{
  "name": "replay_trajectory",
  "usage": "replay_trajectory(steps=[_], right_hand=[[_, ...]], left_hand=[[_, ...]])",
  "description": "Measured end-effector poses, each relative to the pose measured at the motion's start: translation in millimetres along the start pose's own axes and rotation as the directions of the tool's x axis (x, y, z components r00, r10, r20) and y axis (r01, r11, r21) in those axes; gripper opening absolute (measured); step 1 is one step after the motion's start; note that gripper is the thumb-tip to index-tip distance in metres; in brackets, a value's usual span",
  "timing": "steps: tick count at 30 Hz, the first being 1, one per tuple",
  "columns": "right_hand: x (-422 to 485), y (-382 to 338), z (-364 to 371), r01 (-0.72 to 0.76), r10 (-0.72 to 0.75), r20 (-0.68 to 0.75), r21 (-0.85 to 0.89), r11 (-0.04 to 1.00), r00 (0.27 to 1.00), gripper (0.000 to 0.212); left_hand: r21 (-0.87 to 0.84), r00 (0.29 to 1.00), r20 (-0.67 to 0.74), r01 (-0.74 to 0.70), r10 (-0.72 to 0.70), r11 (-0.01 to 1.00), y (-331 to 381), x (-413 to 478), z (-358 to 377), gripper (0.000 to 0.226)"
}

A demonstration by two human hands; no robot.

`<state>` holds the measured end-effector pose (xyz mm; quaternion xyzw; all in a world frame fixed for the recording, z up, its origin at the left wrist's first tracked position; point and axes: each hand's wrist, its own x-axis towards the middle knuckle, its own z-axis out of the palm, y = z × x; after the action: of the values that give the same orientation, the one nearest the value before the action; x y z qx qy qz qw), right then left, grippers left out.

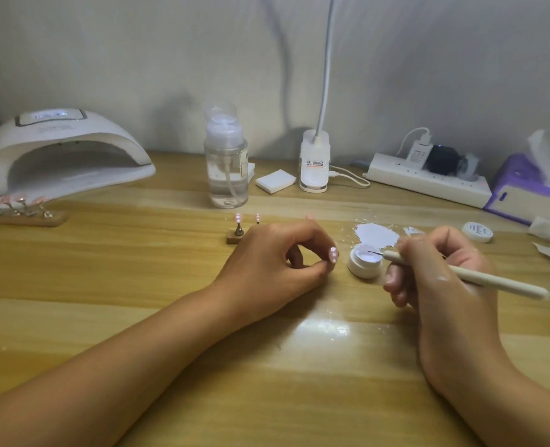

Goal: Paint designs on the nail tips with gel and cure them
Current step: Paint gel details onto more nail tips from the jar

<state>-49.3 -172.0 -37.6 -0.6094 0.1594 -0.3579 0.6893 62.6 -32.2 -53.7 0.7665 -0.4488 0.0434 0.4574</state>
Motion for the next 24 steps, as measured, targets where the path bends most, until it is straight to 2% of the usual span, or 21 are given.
replay_trajectory(steps=[5,7,10,14,19,24], right_hand=[[0.8,2.2,-1.6,-0.012,0.013,0.008,-0.012,1.0,1.0,0.03],[1.0,2.9,-1.8,-0.021,0.021,0.016,-0.013,1.0,1.0,0.031],[1.0,3.9,-1.0,-0.026,0.026,0.032,-0.019,0.999,0.999,0.03],[0.9,5.0,0.2,-0.024,0.025,0.041,-0.02,0.999,0.999,0.032],[1.5,5.5,0.9,-0.04,0.042,0.054,-0.036,0.999,0.998,0.032],[0.5,4.7,1.1,-0.056,0.058,0.072,-0.036,0.998,0.996,0.032]], left_hand=[[0.017,0.978,-0.201,0.053,-0.049,0.998,8.7,9.9,-16.3,0.02],[0.032,0.971,-0.227,0.081,-0.072,0.996,9.8,17.4,-32.1,0.019],[0.127,0.969,-0.198,0.177,-0.15,0.976,5.1,24.8,-50.3,0.009],[0.35,0.958,-0.158,0.281,-0.239,0.894,-5.6,27.1,-57.3,0.01],[0.519,0.959,-0.122,0.28,-0.254,0.808,-13.3,28.3,-54.6,0.009],[0.574,0.967,-0.103,0.248,-0.231,0.781,-18.4,28.2,-51.3,0.018]])
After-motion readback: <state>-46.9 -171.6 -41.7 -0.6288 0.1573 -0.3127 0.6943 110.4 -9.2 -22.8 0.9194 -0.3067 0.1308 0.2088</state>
